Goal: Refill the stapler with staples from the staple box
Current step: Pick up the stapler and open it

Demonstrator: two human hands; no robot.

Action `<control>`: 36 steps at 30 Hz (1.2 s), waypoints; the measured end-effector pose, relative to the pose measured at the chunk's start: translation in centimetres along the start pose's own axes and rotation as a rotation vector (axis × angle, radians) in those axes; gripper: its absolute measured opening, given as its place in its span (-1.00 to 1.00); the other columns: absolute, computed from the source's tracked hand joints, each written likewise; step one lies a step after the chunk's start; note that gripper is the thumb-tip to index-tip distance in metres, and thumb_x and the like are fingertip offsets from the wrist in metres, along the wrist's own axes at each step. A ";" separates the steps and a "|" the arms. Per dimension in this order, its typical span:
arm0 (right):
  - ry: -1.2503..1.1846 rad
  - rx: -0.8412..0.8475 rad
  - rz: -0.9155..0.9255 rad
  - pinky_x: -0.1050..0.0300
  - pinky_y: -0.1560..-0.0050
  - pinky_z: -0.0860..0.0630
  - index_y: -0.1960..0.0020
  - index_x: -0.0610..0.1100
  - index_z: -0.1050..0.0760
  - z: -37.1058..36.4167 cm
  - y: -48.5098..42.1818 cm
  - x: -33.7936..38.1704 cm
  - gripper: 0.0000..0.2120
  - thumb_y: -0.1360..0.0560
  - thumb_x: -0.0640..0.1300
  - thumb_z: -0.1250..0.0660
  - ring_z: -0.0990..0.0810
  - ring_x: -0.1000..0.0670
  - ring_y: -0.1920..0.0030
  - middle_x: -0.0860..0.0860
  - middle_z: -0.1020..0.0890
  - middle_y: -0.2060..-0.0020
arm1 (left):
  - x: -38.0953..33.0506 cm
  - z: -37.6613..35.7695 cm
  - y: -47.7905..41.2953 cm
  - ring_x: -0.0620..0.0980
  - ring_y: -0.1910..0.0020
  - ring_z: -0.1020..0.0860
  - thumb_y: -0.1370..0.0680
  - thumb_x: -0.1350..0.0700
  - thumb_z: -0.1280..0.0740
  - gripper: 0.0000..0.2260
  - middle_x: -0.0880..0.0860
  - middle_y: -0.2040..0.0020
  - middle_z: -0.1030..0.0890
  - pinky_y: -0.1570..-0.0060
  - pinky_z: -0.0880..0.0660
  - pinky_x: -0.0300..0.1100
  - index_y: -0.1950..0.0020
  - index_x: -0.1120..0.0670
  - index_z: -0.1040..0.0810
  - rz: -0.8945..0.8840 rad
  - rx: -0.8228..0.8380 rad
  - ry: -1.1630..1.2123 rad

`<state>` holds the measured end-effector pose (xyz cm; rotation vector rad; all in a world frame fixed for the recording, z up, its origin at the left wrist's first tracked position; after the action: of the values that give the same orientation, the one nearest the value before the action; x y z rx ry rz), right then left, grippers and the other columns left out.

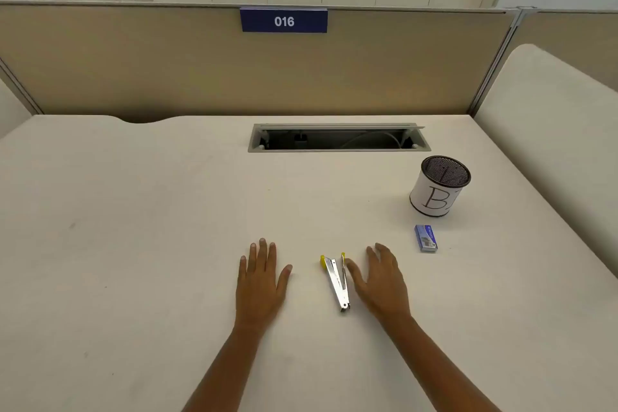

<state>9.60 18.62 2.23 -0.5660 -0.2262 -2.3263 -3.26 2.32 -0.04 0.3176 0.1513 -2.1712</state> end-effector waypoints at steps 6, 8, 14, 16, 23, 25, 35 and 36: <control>0.017 -0.036 0.051 0.05 0.03 -0.44 -0.12 -0.21 -0.47 -0.5 1.4 3.2 -0.36 -0.31 0.29 -0.35 -0.47 -0.15 0.00 -0.14 -0.51 0.00 | -0.7 0.6 0.5 0.07 -0.54 -0.02 -0.31 -0.28 0.61 -0.04 0.13 -0.55 -0.05 -0.50 0.04 -0.10 -0.51 0.12 -0.07 -0.019 -0.035 0.046; 0.057 -0.009 0.056 0.08 0.01 -0.42 -0.19 -0.21 -0.42 -1.1 1.3 3.5 -0.40 -0.36 0.22 -0.34 -0.46 -0.13 -0.04 -0.13 -0.49 -0.05 | -1.1 0.6 0.6 0.01 -0.54 -0.01 -0.57 -0.15 0.29 -0.41 0.08 -0.56 -0.03 -0.50 0.06 -0.15 -0.51 0.08 -0.07 -0.011 -0.007 0.022; -0.191 0.197 0.044 0.19 0.03 -0.37 -0.22 -0.21 -0.40 -1.2 0.3 3.9 -0.66 -0.49 -0.09 -0.28 -0.44 -0.08 -0.10 -0.14 -0.45 -0.10 | -2.7 1.6 1.2 -0.06 -0.52 -0.10 -0.62 0.07 -0.09 -0.63 0.01 -0.52 -0.19 -0.44 -0.06 -0.27 -0.43 0.05 -0.29 -0.059 0.018 0.342; -0.480 0.263 -0.004 0.26 0.09 -0.37 -0.21 -0.19 -0.43 -0.5 0.4 3.9 -0.68 -0.48 -0.15 -0.32 -0.47 -0.03 -0.01 -0.10 -0.46 -0.06 | -3.6 2.2 1.5 -0.04 -0.46 -0.26 -0.59 0.10 -0.19 -0.66 0.01 -0.45 -0.33 -0.35 -0.19 -0.32 -0.37 0.08 -0.36 -0.010 0.070 0.674; -0.786 0.261 0.239 0.27 -0.12 -0.50 -0.20 -0.08 -0.40 1.9 1.9 5.3 -0.67 -0.51 -0.36 -0.23 -0.56 0.03 -0.08 0.06 -0.56 -0.03 | -6.5 4.0 2.0 -0.05 -0.12 -0.58 -0.49 0.30 -0.33 -0.60 0.00 -0.14 -0.58 -0.08 -0.52 -0.36 -0.25 -0.04 -0.42 -0.065 0.183 1.211; -0.717 0.195 0.289 0.46 -0.11 -0.43 -0.23 -0.14 -0.41 2.6 1.9 5.5 -0.65 -0.49 -0.40 -0.24 -0.54 0.08 -0.05 0.09 -0.54 -0.02 | -6.7 4.5 2.0 -0.10 -0.08 -0.60 -0.46 0.34 -0.36 -0.59 -0.04 -0.08 -0.60 -0.09 -0.52 -0.34 -0.16 -0.09 -0.46 -0.079 0.118 1.243; -0.468 -0.024 0.408 0.64 0.04 -0.37 -0.16 -0.25 -0.49 4.2 2.0 5.7 -0.73 -0.50 -0.42 -0.21 -0.51 0.08 0.05 -0.14 -0.59 0.00 | -6.0 5.1 1.6 -0.05 -0.19 -0.50 -0.42 0.33 -0.40 -0.58 -0.13 -0.11 -0.54 -0.17 -0.45 -0.35 -0.14 -0.07 -0.44 -0.073 0.130 1.268; -0.466 -0.034 0.405 0.61 0.04 -0.40 -0.14 -0.26 -0.49 4.3 1.9 5.6 -0.73 -0.49 -0.44 -0.20 -0.52 0.07 0.05 -0.15 -0.59 0.01 | -5.7 5.0 1.6 -0.07 -0.19 -0.49 -0.42 0.31 -0.41 -0.58 -0.15 -0.10 -0.54 -0.11 -0.44 -0.43 -0.16 -0.05 -0.43 -0.067 0.136 1.247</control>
<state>8.76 15.17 8.63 -1.0640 -0.2595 -1.7880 0.33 4.76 6.37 1.7131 0.6982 -1.7426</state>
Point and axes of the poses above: each hand's wrist, its own y-axis away from the middle knuckle, its own z-axis out of the back of the hand, x = y × z, the point moved 4 cm from there along -y, towards the middle knuckle
